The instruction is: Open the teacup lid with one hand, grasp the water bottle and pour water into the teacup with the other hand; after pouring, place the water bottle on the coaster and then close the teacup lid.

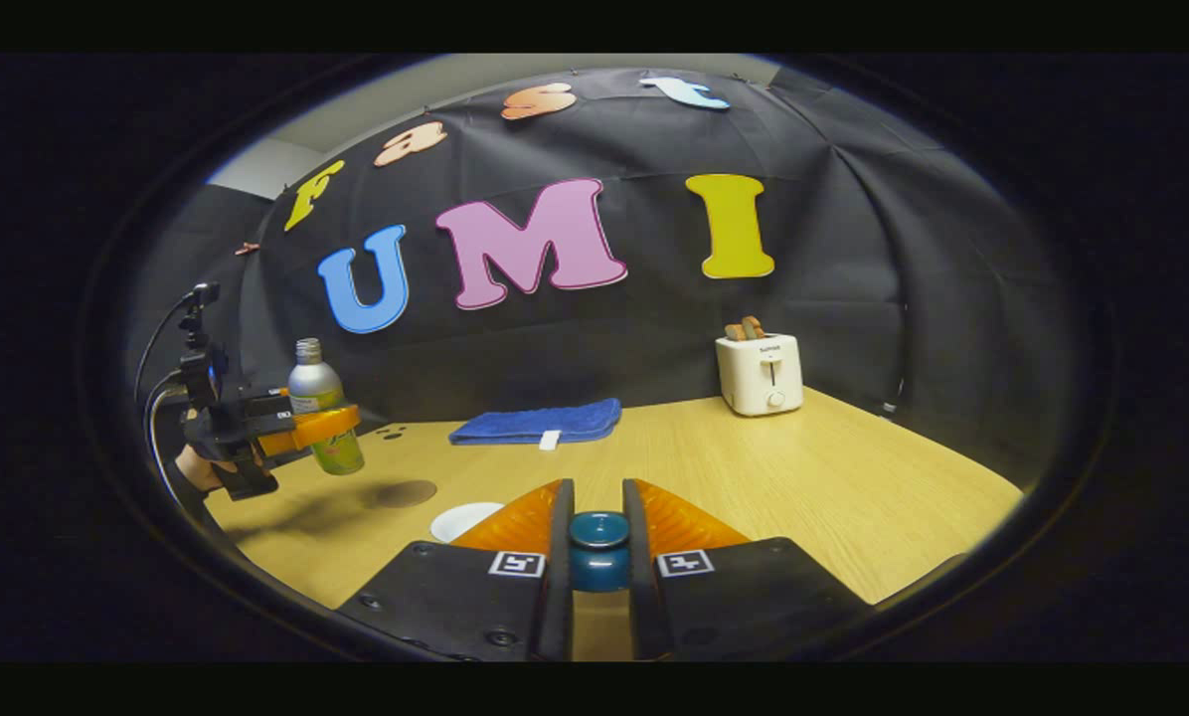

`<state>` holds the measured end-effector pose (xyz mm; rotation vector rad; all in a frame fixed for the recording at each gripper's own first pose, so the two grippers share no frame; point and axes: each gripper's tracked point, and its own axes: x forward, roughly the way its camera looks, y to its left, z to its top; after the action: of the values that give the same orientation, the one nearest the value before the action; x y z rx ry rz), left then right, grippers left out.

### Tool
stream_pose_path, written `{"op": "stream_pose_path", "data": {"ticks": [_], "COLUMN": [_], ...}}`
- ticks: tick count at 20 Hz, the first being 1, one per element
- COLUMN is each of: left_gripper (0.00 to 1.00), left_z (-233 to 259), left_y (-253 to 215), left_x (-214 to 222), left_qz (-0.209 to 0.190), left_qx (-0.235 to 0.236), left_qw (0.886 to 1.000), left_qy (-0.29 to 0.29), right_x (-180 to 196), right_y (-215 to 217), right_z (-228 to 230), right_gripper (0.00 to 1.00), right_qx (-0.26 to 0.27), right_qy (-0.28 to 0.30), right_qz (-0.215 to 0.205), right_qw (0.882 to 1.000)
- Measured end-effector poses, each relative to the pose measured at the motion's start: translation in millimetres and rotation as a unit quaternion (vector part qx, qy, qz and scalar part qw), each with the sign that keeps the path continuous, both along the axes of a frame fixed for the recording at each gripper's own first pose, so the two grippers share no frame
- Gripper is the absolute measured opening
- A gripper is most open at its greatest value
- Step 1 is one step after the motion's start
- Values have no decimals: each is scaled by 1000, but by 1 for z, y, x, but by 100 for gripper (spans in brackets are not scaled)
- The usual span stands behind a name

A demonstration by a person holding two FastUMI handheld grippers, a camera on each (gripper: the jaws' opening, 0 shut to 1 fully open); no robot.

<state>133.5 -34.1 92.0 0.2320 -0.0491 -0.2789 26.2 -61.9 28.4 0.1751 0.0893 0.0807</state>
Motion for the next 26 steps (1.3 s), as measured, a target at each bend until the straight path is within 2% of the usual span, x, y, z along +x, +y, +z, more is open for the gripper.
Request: {"op": "stream_pose_path", "data": {"ticks": [1,2,4,5,6,8,13,18,19,20,26], "left_gripper": [76,77,77,77,77,77,78,80,80,80,82], "left_z": [2,-2,-20,-30,-38,-47,-64,-82,-84,-88,-100], "left_y": [-1,0,1,2,5,15,19,22,24,24,22], "left_x": [10,21,37,42,47,55,68,74,75,77,72], "left_qz": [-9,-12,-15,-14,-12,4,20,36,39,40,33], "left_qx": [-33,-56,-70,-82,-94,-111,-100,-108,-106,-106,-116], "left_qw": [999,998,997,996,995,993,993,991,992,991,990], "left_qy": [3,10,28,38,44,46,50,64,64,67,77], "right_x": [5,10,17,20,22,25,31,33,34,34,33], "right_y": [7,15,22,24,26,29,40,59,62,64,73], "right_z": [2,2,1,-1,-3,-6,-15,-22,-21,-21,-21], "right_gripper": [22,22,26,22,26,26,26,26,22,26,26], "right_qx": [10,20,18,16,18,21,23,17,15,12,9], "right_qy": [-1,-2,-2,-1,1,3,11,16,15,14,12], "right_qz": [6,14,17,18,21,22,31,52,54,56,65], "right_qw": [1000,1000,1000,1000,1000,1000,999,998,998,998,998]}}
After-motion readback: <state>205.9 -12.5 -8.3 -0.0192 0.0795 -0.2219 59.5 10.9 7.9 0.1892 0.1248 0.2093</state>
